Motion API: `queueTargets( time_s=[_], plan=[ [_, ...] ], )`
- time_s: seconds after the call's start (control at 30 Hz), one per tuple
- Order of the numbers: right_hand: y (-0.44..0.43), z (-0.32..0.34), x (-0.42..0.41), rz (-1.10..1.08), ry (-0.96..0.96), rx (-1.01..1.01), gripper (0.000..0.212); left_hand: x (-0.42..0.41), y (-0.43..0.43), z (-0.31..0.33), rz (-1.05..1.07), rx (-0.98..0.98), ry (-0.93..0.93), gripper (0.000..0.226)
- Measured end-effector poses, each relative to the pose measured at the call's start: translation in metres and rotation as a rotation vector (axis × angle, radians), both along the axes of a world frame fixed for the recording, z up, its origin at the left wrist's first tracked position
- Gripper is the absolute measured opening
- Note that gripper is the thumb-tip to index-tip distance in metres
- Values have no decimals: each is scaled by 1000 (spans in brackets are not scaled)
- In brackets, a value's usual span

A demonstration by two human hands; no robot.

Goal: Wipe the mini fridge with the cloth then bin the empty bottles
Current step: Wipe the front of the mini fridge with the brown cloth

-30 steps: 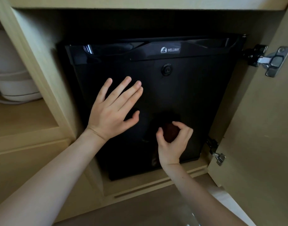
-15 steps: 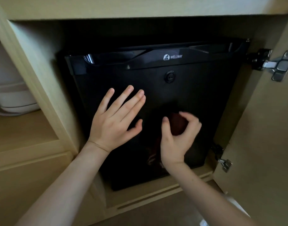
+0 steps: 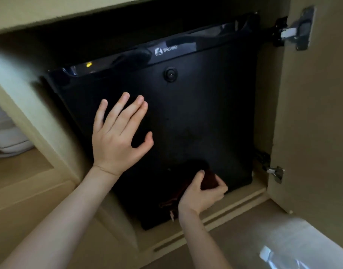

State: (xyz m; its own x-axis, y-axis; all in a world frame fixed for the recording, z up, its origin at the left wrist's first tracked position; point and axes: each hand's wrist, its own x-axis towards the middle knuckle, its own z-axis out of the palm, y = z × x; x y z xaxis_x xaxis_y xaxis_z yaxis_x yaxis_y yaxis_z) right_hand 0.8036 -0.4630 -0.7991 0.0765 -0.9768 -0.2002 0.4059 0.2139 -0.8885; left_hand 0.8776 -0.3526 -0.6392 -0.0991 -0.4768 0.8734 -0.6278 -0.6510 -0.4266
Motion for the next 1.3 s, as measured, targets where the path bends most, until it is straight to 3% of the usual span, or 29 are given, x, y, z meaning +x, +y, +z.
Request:
queueTargets(
  time_s=[0.07,0.2,0.3,0.37,0.5,0.53,0.6,0.73,0.8,0.9,0.97,1.03,1.1,1.23,1.3],
  plan=[
    [6,12,2,-22,-63,8,35,-2,-2,1,-17,29,5,52],
    [27,78,9,-58,-148,-262,32,-3,0,3,-17,49,18,53],
    [30,83,15,-90,-114,-415,37,-3,-1,4,-23,52,40,54],
    [28,57,18,-125,-81,-316,40,-4,0,1,-23,49,88,55],
    [27,14,14,-101,-54,205,39,-17,12,-26,12,104,210,58],
    [30,15,14,-84,-67,259,38,-18,17,-33,25,125,224,59],
    [35,31,13,-80,-111,167,37,-18,22,-39,33,141,242,62],
    [37,72,16,-42,-170,-270,35,-14,19,-36,27,127,233,62],
    [35,70,20,-46,-154,-370,37,-12,19,-37,22,118,230,61],
    [35,33,23,-125,-87,-73,40,-10,21,-39,24,117,229,62],
    [35,7,18,-98,-53,230,38,-11,21,-41,30,114,230,62],
    [33,0,14,-55,-58,392,37,-13,20,-44,28,101,239,62],
    [33,16,13,-70,-93,303,37,-14,18,-45,25,83,235,62],
    [31,54,11,-99,-118,-157,34,-12,15,-47,35,83,218,63],
    [24,46,15,-115,-88,-199,35,-12,14,-48,39,75,207,63]
  ],
)
